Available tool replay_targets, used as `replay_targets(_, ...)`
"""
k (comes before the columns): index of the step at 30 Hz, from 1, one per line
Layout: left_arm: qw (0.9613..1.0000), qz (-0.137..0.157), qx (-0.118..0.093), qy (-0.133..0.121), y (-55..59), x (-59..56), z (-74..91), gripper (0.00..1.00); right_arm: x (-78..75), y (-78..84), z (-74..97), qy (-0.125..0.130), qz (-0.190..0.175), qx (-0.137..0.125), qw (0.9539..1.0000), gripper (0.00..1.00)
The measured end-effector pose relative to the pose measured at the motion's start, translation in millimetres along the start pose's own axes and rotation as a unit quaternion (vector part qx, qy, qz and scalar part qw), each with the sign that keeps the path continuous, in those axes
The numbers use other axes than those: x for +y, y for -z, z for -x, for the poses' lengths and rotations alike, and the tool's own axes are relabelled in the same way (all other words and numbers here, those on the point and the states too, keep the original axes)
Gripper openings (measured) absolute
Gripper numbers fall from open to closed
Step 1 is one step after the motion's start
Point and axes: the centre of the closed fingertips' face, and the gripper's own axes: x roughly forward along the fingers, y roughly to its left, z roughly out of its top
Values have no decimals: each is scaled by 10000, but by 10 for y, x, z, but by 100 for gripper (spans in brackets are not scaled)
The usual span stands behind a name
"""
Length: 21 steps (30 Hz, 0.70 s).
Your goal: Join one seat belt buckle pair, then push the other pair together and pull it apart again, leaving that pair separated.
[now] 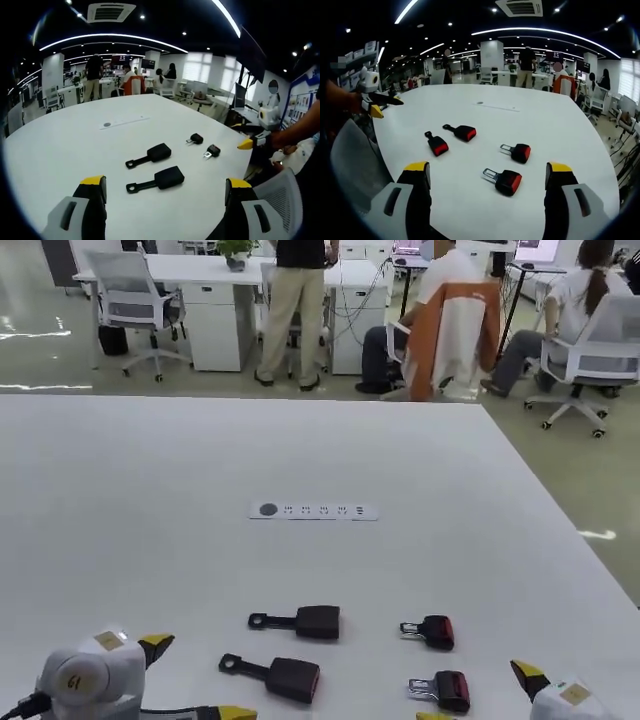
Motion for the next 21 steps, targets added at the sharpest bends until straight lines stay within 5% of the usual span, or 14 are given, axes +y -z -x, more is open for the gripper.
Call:
replay_targets(7,9998,-80,137,110,3,-71,-114,100,17,11,-49,-60,32,88,9999,95)
replay_targets(11,9996,-106,215,167,66,-3,-196,100,-20,42,-99,-84,21,118,9999,94)
replay_targets(17,9992,-115,306,234,37,-128,-242,100,-79,107,-153,-107,7,182,9998,94)
replay_targets(21,9989,-105,363,267,128,-30,-318,100,-87,155,-180,-148,11,250,9996,93)
